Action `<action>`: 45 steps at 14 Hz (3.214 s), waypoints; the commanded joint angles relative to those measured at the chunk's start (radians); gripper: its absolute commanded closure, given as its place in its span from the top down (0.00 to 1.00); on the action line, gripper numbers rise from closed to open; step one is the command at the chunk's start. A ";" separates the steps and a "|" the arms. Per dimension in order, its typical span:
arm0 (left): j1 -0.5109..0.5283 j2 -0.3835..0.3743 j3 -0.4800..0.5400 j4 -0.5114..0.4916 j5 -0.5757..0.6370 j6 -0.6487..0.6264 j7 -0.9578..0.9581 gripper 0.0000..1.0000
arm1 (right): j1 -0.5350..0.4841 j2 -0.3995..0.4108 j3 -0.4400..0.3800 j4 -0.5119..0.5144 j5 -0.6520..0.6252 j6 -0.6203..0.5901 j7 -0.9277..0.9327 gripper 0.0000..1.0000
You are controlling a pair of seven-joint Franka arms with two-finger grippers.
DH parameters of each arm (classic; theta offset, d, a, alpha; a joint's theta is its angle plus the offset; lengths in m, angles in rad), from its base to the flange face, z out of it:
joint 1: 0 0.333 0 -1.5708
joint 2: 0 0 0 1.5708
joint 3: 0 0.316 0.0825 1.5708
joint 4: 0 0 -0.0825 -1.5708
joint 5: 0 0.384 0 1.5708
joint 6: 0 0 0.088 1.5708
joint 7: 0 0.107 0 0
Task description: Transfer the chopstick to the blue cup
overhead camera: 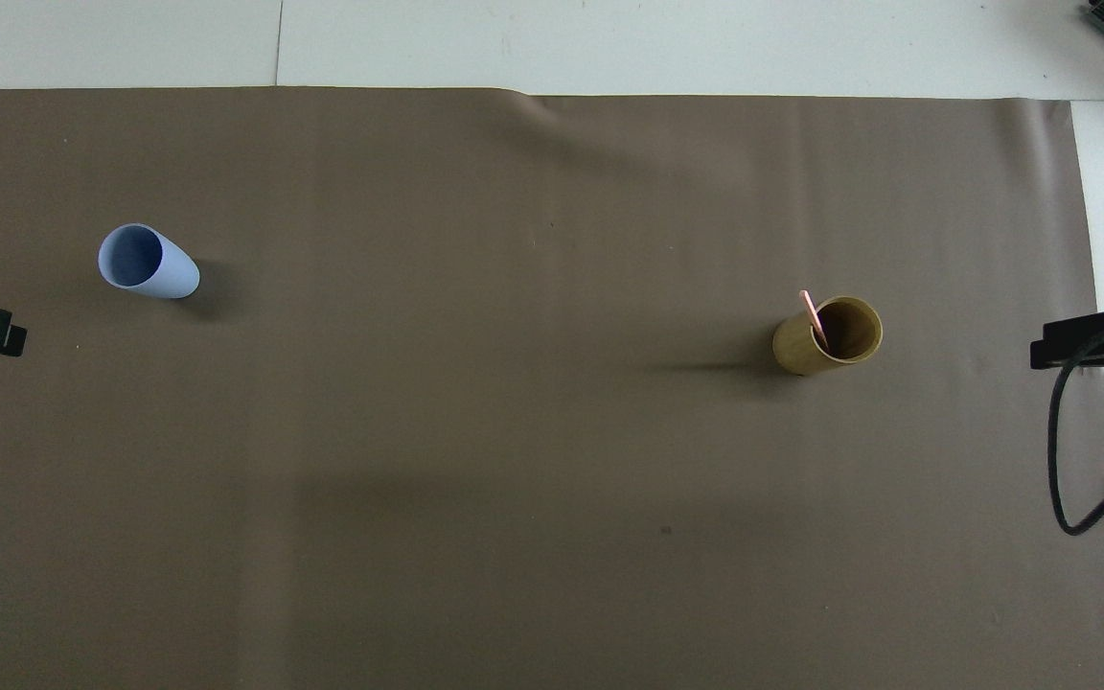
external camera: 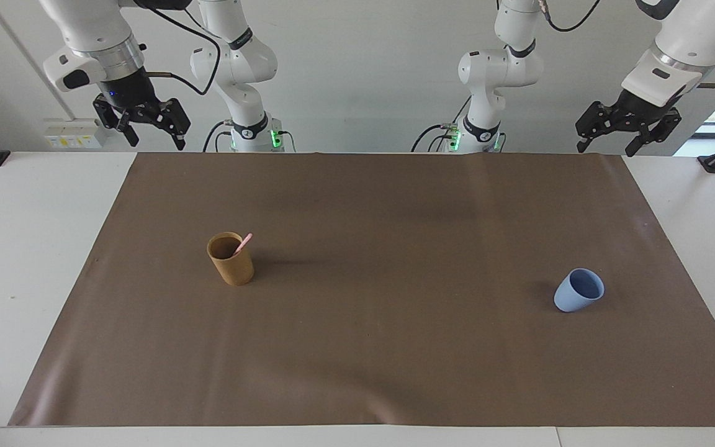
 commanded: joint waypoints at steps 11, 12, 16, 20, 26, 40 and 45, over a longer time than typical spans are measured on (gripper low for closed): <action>0.014 -0.029 0.001 -0.037 -0.018 0.010 -0.008 1.00 | -0.013 -0.022 0.001 -0.026 0.013 0.016 -0.017 1.00; 0.015 -0.029 0.001 -0.037 -0.018 0.007 -0.010 1.00 | -0.013 -0.022 0.001 -0.026 0.013 0.016 -0.017 1.00; 0.012 -0.026 0.001 -0.038 -0.018 0.042 -0.005 1.00 | -0.013 -0.023 0.001 -0.027 0.013 0.014 -0.017 1.00; 0.015 -0.011 0.004 -0.040 -0.020 0.128 0.018 1.00 | -0.015 -0.022 0.001 -0.027 0.013 0.014 -0.019 1.00; 0.042 0.052 0.004 -0.038 -0.021 0.187 0.084 1.00 | -0.013 -0.023 0.001 -0.027 0.013 0.013 -0.019 1.00; 0.080 0.242 0.004 -0.044 -0.024 0.426 0.116 1.00 | -0.013 -0.028 0.000 -0.041 0.017 0.026 -0.017 1.00; 0.089 0.319 0.004 -0.052 -0.024 0.495 0.136 1.00 | -0.013 -0.033 0.001 -0.050 0.019 0.020 -0.017 1.00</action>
